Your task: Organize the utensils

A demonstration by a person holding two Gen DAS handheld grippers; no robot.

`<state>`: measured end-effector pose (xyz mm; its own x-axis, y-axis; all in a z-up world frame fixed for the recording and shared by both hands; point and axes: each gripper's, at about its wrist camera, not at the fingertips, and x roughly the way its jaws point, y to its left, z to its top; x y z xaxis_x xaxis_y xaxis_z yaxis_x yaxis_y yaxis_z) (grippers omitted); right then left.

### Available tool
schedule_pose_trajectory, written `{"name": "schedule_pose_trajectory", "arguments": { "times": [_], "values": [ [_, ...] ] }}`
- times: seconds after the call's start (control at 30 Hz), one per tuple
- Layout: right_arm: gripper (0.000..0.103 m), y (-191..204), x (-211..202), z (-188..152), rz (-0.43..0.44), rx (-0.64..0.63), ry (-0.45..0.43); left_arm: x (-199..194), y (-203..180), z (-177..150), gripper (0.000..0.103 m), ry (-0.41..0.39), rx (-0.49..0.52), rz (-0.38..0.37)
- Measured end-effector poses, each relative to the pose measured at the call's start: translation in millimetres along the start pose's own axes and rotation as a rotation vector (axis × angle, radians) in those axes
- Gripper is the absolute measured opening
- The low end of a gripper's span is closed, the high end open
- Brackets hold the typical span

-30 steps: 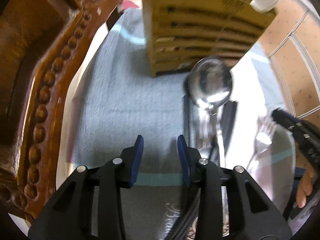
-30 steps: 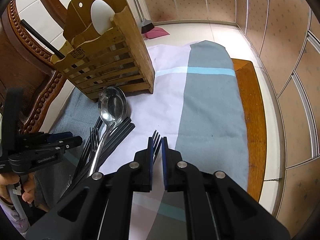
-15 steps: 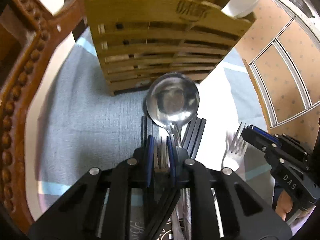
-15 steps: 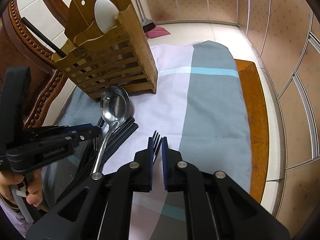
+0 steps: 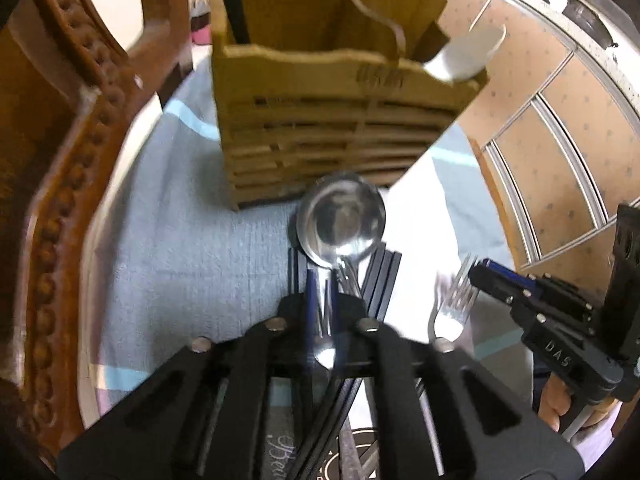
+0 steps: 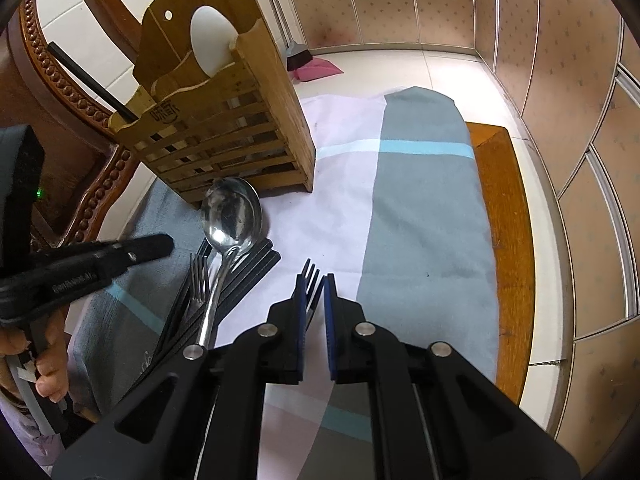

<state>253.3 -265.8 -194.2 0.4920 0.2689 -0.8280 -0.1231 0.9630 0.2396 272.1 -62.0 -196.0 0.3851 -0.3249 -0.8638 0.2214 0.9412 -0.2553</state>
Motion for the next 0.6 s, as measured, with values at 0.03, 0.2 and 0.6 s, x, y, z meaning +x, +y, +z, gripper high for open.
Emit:
{"name": "schedule_pose_trajectory", "arguments": {
  "times": [0.03,0.2,0.6],
  "values": [
    [0.009,-0.6,0.7,0.3,0.001,0.003,0.003,2.5,-3.4,-1.1,0.028,0.006,0.018,0.002],
    [0.009,-2.6,1.0,-0.6,0.002,0.002,0.011,23.6,-7.6,-2.3,0.027,0.030,0.052,0.011],
    [0.009,-5.7,2.2,0.1,0.012,0.011,0.015,20.2,2.5,-3.4,0.000,0.018,-0.001,0.001]
  ]
}}
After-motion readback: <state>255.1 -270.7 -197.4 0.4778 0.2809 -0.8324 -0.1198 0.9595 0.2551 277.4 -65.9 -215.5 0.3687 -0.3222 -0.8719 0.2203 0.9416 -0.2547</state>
